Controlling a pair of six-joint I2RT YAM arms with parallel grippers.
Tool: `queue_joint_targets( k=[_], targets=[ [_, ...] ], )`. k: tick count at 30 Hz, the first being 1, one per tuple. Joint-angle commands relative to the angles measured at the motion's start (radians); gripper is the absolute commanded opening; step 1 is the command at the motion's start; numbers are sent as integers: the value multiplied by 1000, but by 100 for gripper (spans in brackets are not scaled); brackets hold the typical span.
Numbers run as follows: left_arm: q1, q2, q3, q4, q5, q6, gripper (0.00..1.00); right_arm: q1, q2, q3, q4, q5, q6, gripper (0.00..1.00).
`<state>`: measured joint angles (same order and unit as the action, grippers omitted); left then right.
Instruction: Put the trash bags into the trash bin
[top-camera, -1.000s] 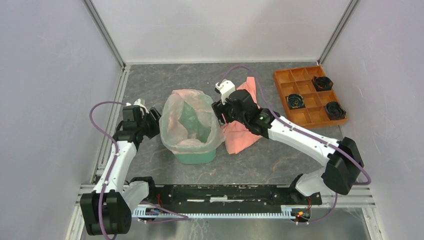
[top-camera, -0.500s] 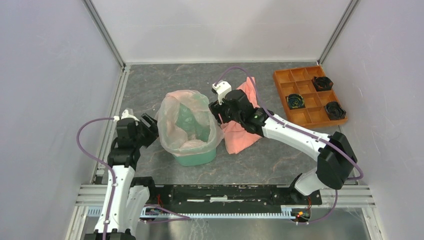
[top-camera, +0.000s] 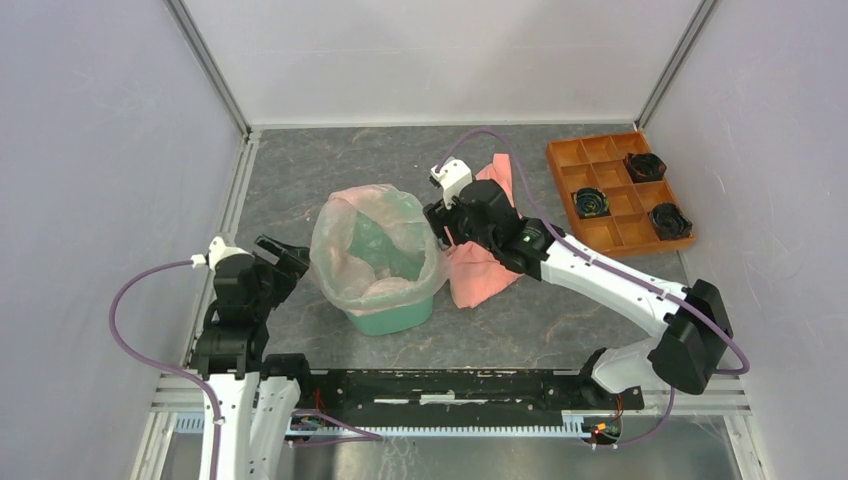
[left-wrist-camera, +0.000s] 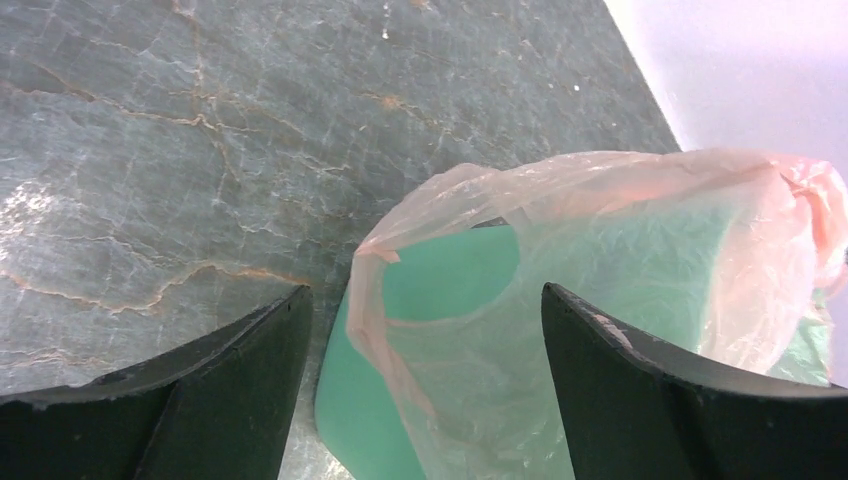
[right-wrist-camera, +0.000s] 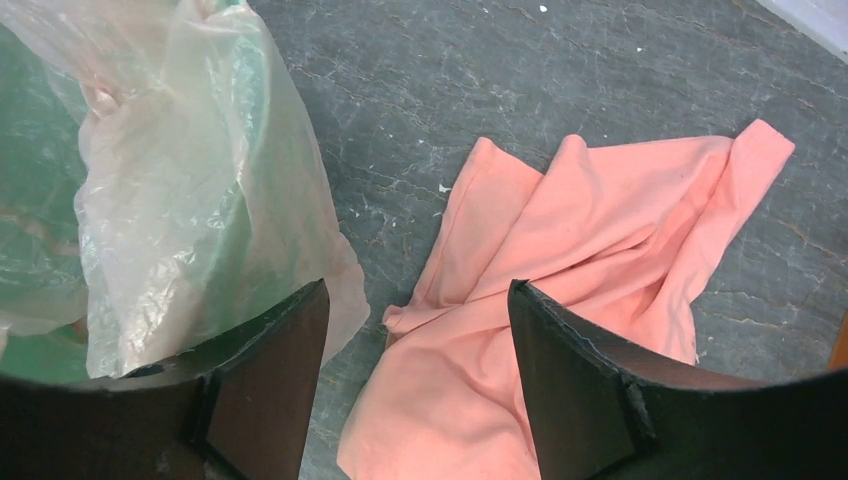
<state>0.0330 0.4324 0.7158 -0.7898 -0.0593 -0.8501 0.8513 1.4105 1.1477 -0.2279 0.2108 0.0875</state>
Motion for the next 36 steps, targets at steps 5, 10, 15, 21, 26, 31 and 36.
queue_joint_targets(
  k=[5, 10, 15, 21, 26, 31, 36],
  targets=[
    [-1, 57, -24, 15, -8, -18, 73, 7, -29, 4, 5, -20, -2, 73],
    [-1, 86, -155, 136, 82, -65, 59, 6, -33, -17, 26, -61, 18, 73],
    [-2, 159, -314, 295, 161, -138, 53, 7, -27, -37, 48, -107, 46, 73],
    [-3, 266, -404, 341, 227, -187, 34, 7, -16, -62, 86, -192, 90, 73],
    [-2, 213, -332, 245, 200, -188, 39, 7, -8, -80, 107, -207, 106, 73],
    [-3, 121, -203, 76, 108, -167, 64, 6, -8, -74, 98, -175, 94, 73],
    [-3, 99, -99, -153, -36, -211, 83, 6, -4, -63, 87, -164, 84, 73]
  ],
)
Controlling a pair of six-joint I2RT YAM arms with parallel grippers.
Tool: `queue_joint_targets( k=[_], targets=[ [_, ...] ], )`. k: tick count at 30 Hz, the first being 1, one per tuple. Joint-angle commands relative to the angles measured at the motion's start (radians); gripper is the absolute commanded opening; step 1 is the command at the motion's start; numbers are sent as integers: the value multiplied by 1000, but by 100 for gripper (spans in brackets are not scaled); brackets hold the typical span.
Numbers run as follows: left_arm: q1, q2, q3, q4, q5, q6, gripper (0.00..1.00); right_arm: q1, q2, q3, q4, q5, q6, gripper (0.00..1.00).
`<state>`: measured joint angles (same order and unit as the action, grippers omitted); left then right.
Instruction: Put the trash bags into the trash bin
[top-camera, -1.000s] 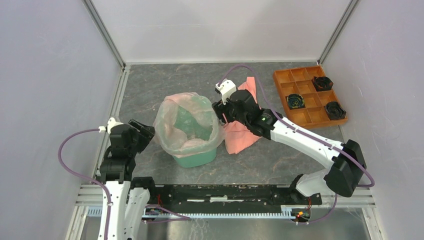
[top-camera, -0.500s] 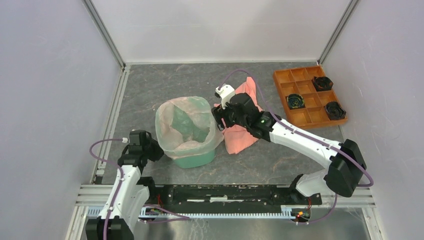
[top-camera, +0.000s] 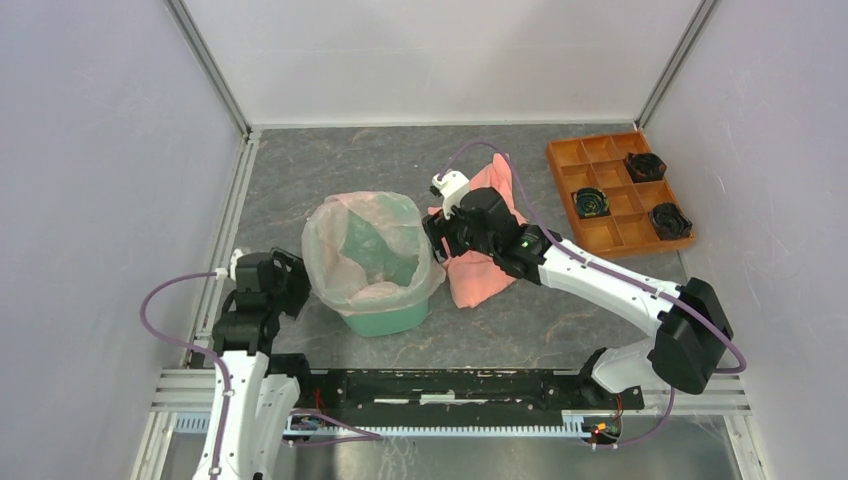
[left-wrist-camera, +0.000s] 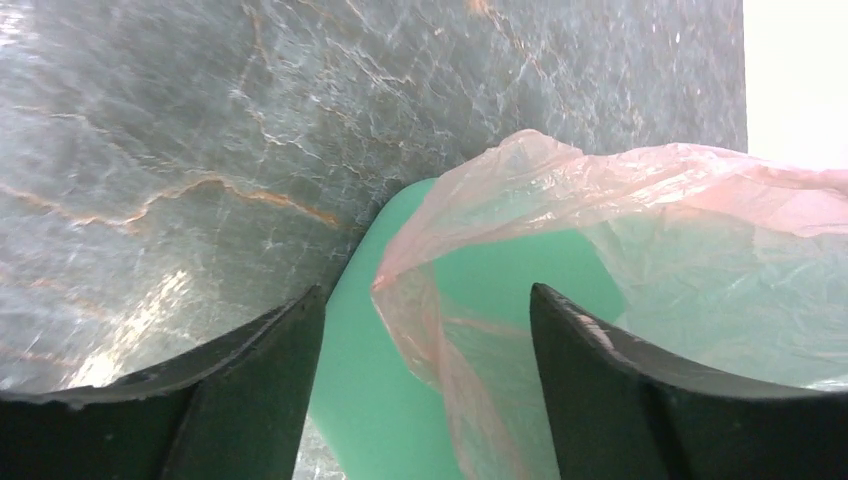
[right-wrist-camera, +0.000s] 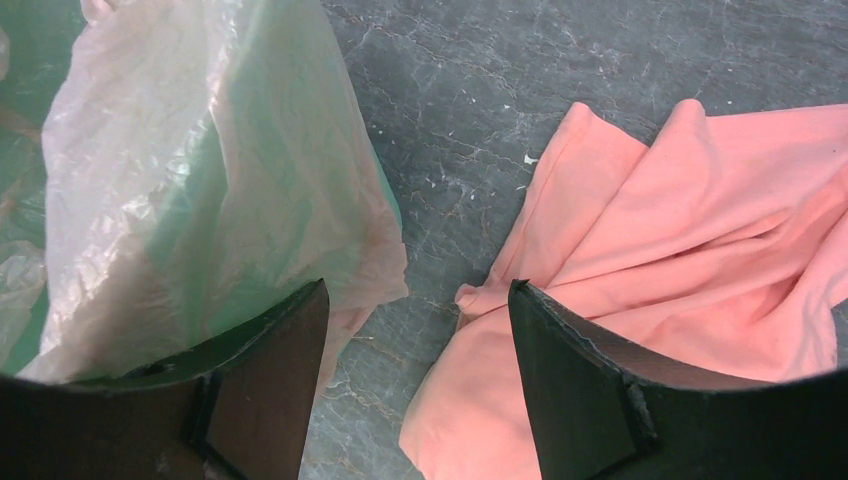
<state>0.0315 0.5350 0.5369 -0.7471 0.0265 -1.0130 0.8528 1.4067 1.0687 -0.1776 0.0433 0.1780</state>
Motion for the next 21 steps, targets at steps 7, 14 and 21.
queue_joint_targets(
  k=[7, 14, 21],
  targets=[
    [-1, 0, 143, -313, -137, -81, 100, 5, 14, 31, 29, 2, -15, 73],
    [-1, -71, 103, -359, -137, -81, 99, 6, 18, 38, 21, 20, -29, 73],
    [-1, -278, 169, -272, -192, -47, 99, 4, 18, 45, 21, 7, -34, 73]
  ],
)
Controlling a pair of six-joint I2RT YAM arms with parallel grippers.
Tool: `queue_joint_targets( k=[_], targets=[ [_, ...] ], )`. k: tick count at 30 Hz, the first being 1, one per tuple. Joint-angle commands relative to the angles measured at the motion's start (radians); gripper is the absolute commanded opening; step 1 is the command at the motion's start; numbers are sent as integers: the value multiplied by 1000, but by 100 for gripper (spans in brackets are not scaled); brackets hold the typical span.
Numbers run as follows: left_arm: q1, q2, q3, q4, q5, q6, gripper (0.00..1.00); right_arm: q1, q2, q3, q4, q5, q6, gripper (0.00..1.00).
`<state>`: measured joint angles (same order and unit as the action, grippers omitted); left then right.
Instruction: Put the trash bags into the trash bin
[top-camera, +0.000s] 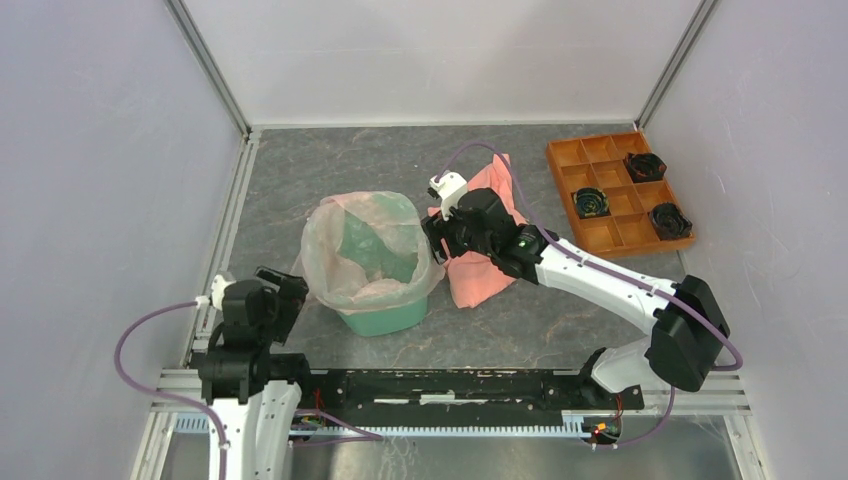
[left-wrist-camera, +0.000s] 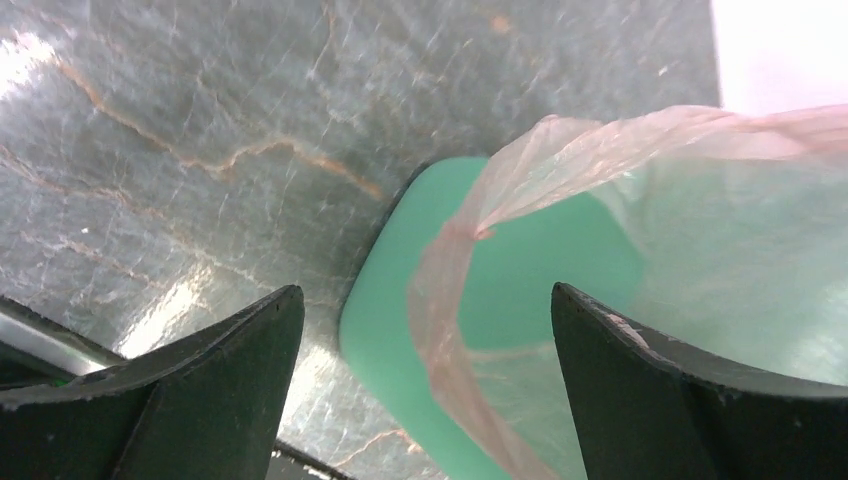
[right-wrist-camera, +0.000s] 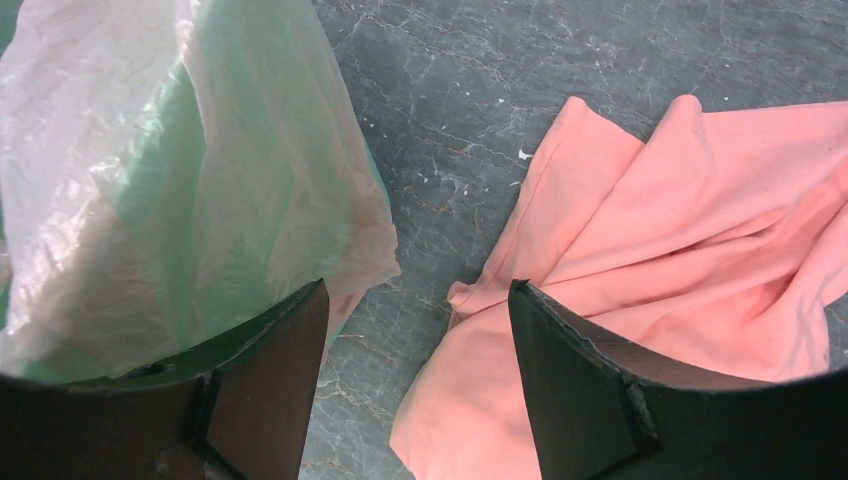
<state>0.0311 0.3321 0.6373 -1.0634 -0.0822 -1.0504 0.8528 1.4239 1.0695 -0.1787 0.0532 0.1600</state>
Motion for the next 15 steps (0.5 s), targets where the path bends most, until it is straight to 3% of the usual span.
queue_joint_targets(
  k=[1, 4, 9, 12, 15],
  targets=[
    [0, -75, 95, 16, -146, -30, 99, 4, -1, 42, 24, -2, -16, 73],
    [-1, -47, 165, -53, -284, -73, 100, 3, -3, 39, 21, -2, -19, 73],
    [0, -7, 244, -76, -351, -65, 100, 3, 0, 31, 23, -11, -17, 73],
    [0, -17, 297, 33, -281, 70, 100, 5, 3, 19, 34, -43, -1, 73],
    [0, -11, 377, 237, -101, 268, 100, 5, 13, 3, 76, -105, 45, 73]
  ],
)
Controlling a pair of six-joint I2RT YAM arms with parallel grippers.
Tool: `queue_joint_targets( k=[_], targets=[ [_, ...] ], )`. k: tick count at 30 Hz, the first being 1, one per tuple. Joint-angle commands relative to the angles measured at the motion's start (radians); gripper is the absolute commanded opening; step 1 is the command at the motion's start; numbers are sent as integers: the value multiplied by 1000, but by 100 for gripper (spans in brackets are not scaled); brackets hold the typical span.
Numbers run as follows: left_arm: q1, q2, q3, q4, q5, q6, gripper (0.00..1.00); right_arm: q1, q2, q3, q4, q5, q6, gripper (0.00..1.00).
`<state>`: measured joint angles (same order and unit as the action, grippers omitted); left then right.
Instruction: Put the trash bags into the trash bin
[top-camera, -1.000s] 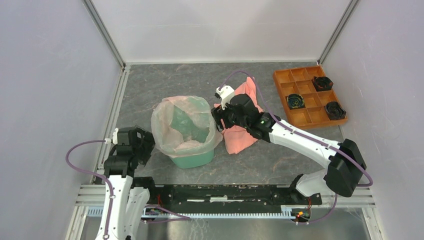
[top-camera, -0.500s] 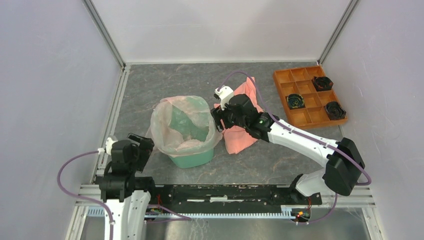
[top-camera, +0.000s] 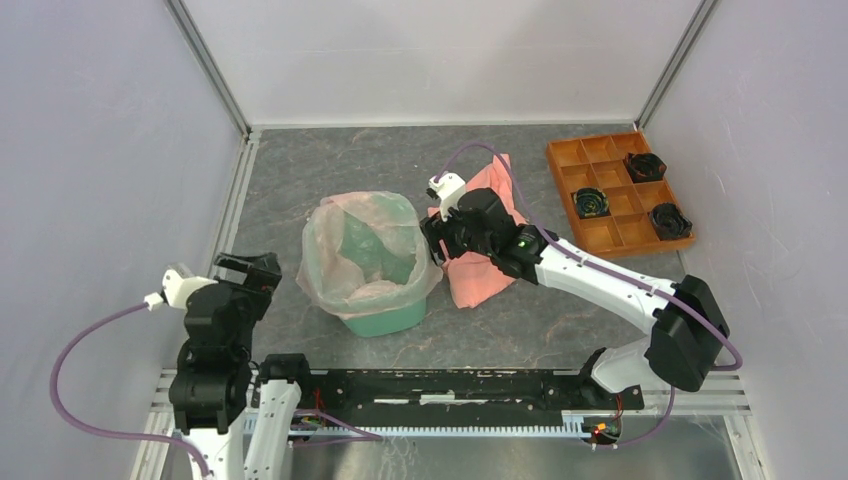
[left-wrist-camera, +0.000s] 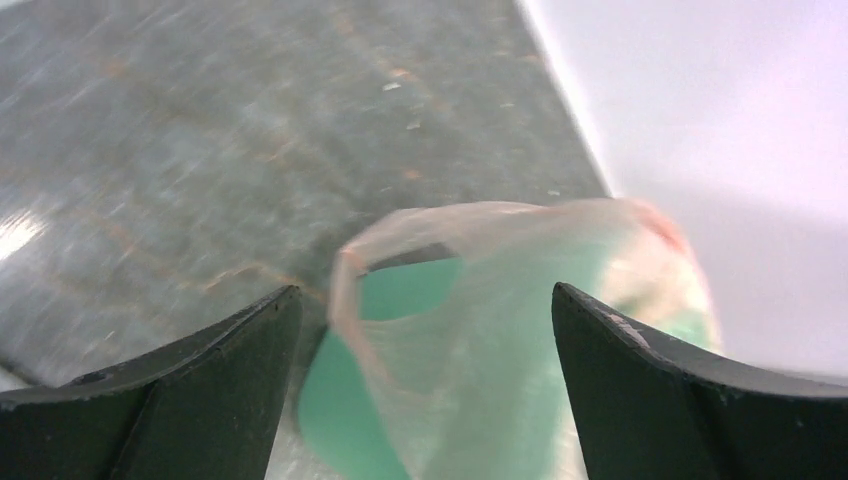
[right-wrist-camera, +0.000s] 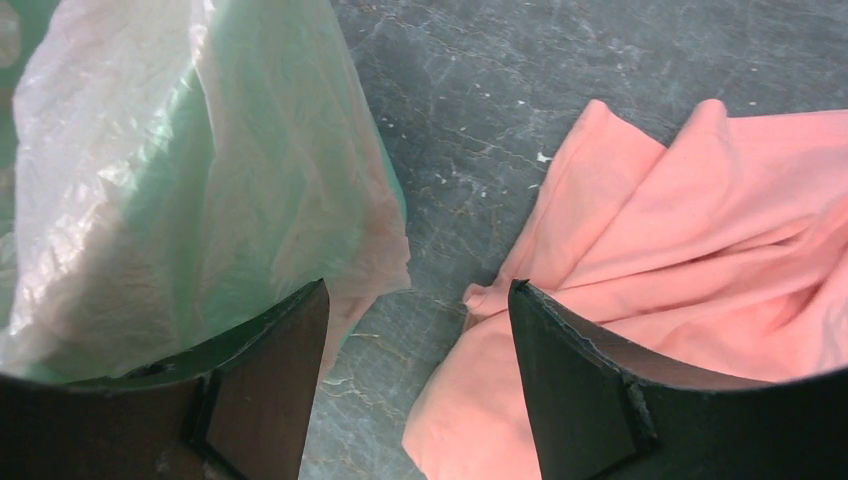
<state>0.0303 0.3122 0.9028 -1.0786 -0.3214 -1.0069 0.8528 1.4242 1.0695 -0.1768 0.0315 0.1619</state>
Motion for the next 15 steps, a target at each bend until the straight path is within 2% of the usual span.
queue_joint_targets(
  k=[1, 4, 8, 13, 15],
  targets=[
    [0, 26, 151, 277, 187, 259, 100, 5, 16, -5, 105, -112, 72, 73],
    [0, 139, 313, 323, 325, 349, 100, 14, 36, -33, 241, -173, 189, 73],
    [0, 280, 469, 311, 514, 422, 100, 74, 89, -54, 440, -120, 362, 73],
    [0, 342, 516, 323, 638, 423, 100, 133, 226, -3, 644, -11, 526, 72],
    [0, 350, 504, 325, 673, 414, 100, 138, 283, 51, 654, 0, 534, 72]
  ],
)
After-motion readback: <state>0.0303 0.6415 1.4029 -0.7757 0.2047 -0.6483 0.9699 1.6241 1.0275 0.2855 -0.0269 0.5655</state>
